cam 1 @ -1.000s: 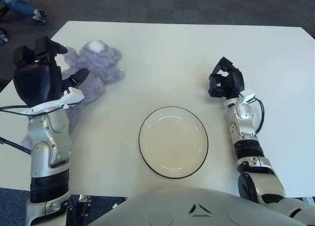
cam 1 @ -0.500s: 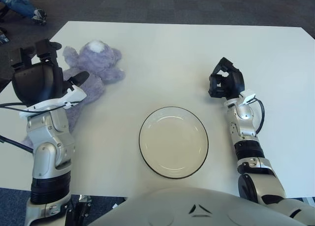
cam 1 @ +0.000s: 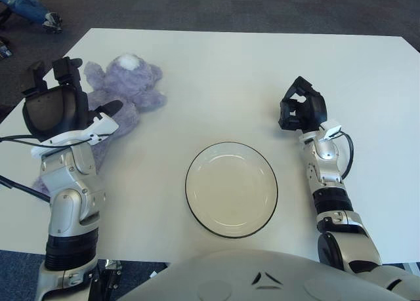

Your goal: Put the doll into the plate.

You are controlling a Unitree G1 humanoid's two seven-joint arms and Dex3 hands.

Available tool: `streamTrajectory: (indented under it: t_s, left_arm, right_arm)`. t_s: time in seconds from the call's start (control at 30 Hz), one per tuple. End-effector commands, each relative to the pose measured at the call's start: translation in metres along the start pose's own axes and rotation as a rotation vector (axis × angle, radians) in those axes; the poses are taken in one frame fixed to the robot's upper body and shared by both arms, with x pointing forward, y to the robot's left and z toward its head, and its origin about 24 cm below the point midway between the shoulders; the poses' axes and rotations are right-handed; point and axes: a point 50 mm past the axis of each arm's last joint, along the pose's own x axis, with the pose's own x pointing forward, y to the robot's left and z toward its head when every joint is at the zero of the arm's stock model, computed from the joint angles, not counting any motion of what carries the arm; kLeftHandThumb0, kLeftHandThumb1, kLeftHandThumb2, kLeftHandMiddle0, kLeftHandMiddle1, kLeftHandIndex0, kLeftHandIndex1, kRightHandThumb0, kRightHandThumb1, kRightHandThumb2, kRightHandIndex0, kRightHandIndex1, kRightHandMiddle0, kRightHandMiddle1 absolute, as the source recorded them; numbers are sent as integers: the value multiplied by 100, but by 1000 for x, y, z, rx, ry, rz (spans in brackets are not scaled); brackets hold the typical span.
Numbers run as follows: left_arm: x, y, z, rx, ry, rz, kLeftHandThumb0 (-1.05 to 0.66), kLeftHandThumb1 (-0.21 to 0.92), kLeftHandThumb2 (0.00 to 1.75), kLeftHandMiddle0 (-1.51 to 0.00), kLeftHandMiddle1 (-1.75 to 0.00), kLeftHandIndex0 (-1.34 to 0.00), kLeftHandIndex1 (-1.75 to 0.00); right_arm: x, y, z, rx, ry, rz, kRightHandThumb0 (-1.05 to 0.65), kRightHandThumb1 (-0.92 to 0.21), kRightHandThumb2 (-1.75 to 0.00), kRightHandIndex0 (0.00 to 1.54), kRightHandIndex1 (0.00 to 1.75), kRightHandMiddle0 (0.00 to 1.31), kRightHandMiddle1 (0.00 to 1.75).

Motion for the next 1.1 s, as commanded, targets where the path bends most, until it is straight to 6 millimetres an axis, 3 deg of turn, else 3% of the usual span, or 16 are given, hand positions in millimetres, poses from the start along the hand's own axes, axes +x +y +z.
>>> streamTrajectory:
  t_s: [0.0,0.23,0.5,0.83,1.07]
  left_arm:
    - [0,1,3,5,-16,-37,-96,88,33,0,-28,0,-73]
    - [0,0,3,27,-28,-102,-99,91,34,0,-22,0,-68]
    - [-1,-2,5,83,-69,-192,-104,92,50,0,-16,0,-63]
    - [1,-11,5,82,-81,-277,-105,92,52,0,-14,0,-50]
    - [5,-20,6,57,-99,-357,-105,92,50,0,-2,0,-38]
  right_arm:
    - [-1,-1,0,3,0,1,-49,-29,-135,130,175,63,175]
    - [-1,-1,0,2,-3,2,-49,-30,-134,130,175,63,175]
    - [0,-2,1,-3,-4,5,-48,-32,-131,128,175,61,175]
    - [-1,-1,2,-15,-11,0,-47,-34,-129,126,175,59,175]
    - [-1,-1,4,-19,-12,-1,-47,-36,-126,125,175,58,175]
